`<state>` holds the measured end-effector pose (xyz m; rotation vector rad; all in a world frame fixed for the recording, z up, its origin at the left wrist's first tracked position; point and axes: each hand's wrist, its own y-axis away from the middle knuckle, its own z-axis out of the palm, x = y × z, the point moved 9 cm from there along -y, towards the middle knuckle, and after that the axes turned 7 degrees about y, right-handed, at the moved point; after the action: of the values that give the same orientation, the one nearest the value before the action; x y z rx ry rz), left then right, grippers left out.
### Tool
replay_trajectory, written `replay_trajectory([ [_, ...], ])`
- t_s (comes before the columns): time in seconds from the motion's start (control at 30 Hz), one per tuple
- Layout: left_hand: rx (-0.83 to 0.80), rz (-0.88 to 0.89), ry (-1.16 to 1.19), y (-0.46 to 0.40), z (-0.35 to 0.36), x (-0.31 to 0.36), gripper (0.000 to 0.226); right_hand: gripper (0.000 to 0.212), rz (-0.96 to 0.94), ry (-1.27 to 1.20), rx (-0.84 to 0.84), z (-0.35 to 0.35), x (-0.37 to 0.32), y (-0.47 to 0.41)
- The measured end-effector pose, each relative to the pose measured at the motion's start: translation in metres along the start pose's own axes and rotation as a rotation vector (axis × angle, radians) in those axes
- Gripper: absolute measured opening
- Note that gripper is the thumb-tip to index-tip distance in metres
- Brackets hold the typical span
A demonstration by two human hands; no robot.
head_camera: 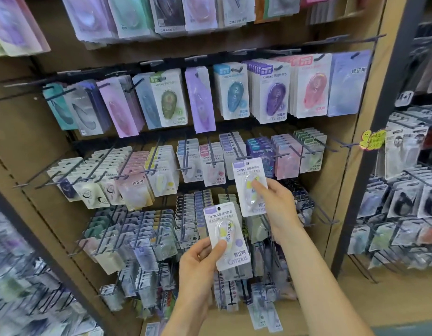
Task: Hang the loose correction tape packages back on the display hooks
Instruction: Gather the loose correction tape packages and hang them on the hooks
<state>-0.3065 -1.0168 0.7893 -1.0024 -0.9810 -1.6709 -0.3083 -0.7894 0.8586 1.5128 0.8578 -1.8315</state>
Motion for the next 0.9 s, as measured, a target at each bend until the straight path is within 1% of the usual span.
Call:
replay_trajectory([
  [0.07, 0.004, 0.009, 0.000, -0.003, 0.001, 0.002, 0.022, 0.016, 0.001, 0.024, -0.013, 0.002, 0.004, -0.006],
  [0.2, 0.003, 0.025, 0.004, -0.007, 0.004, 0.003, 0.022, 0.019, 0.025, -0.016, -0.011, -0.002, 0.013, -0.007],
  [0.4, 0.006, 0.030, -0.002, -0.013, 0.007, 0.004, 0.022, 0.019, 0.035, -0.007, 0.000, 0.002, 0.016, -0.016],
  [0.53, -0.004, 0.036, 0.000, -0.015, 0.008, 0.008, 0.022, 0.019, 0.039, 0.029, -0.005, 0.008, 0.014, -0.025],
  [0.67, -0.016, 0.038, 0.003, -0.018, 0.008, 0.010, 0.024, 0.017, 0.080, 0.039, 0.029, 0.011, 0.022, -0.037],
  [0.8, -0.040, 0.032, 0.002, -0.020, 0.010, 0.012, 0.022, 0.028, 0.122, 0.068, 0.099, 0.017, 0.024, -0.063],
  [0.9, -0.048, 0.036, -0.002, -0.023, 0.009, 0.015, 0.020, 0.036, 0.200, 0.096, 0.126, 0.027, 0.032, -0.089],
])
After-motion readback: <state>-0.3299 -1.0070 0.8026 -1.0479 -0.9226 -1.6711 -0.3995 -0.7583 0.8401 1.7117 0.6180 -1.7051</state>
